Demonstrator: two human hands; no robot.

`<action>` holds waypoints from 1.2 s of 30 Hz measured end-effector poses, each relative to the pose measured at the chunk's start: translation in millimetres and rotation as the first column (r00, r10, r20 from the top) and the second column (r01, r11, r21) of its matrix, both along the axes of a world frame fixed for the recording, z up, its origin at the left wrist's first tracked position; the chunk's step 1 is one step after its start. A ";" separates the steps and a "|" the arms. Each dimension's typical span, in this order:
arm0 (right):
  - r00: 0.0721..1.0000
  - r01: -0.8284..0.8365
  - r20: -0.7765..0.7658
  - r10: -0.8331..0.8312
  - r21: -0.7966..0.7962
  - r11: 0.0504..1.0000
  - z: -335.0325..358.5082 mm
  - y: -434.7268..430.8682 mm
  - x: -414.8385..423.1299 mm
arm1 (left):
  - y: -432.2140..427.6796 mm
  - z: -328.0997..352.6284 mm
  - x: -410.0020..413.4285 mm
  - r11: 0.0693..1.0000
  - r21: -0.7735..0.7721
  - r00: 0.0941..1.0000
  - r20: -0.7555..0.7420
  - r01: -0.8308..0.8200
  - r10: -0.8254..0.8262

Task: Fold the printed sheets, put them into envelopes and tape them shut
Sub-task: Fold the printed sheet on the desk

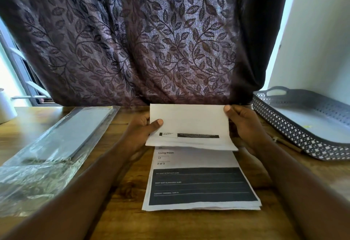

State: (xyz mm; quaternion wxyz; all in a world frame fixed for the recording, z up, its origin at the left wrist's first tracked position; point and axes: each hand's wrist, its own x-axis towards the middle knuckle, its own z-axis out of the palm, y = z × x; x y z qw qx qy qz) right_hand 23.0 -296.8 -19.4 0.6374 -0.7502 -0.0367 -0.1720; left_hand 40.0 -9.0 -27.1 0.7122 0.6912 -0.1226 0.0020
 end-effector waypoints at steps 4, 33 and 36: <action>0.982 -0.143 -0.116 0.151 0.081 0.986 2.9 -4.3 -1.4 | 2.0 4.0 -0.2 0.981 -0.189 0.995 -0.100 -0.029 0.010; 0.976 -0.200 -0.001 0.218 0.397 0.896 2.1 19.9 -6.3 | -16.2 -2.2 -7.0 0.991 -0.133 1.000 -0.020 -0.011 0.008; 0.953 -0.291 -0.001 0.303 0.275 0.916 -2.3 47.3 -12.5 | -31.5 0.5 -20.3 0.980 -0.199 1.000 -0.017 0.002 -0.006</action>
